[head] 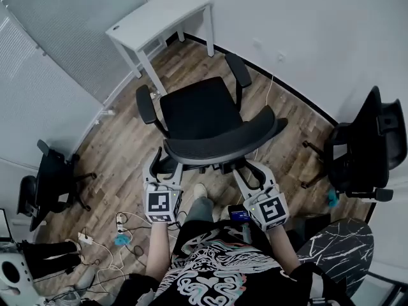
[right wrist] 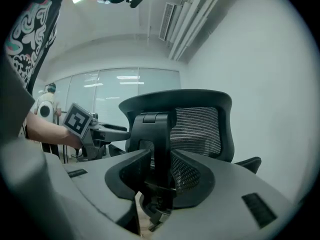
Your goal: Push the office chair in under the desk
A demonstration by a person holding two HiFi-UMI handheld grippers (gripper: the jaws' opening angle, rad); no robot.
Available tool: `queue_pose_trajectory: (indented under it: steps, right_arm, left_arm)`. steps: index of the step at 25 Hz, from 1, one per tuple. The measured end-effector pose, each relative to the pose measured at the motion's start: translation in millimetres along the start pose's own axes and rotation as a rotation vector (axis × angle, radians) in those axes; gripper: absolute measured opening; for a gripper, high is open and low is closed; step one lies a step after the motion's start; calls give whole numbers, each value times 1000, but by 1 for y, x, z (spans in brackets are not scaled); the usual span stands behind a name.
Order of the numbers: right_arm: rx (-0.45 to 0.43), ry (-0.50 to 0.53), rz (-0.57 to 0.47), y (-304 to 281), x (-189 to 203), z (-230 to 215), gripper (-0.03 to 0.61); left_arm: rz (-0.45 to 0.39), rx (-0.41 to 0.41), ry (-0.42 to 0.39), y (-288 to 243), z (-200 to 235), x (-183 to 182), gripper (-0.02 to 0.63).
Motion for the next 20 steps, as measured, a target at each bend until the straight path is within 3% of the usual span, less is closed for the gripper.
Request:
queue_pose_trajectory:
  steps: [5, 10, 14, 20]
  right_arm:
    - [4, 15, -7, -8, -5, 0, 109]
    - [-15, 8, 4, -16, -2, -2, 109]
    - [-21, 14, 14, -21, -1, 1, 110]
    - [-73, 21, 36, -32, -3, -1, 92]
  left_arm:
    - [25, -3, -43, -7, -1, -6, 274]
    - [59, -4, -119, -19, 4, -11, 336]
    - [61, 63, -119, -27, 5, -11, 354]
    - [65, 69, -146, -35, 8, -13, 357]
Point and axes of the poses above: the fingertips, and each gripper's own axes: y backward along the fingers, z to its left, x out of its underside, the point moved 8 cm from there along y, backward along the fingers, and after that the axes turned 4 degrees about z, right-handed, at the moved point
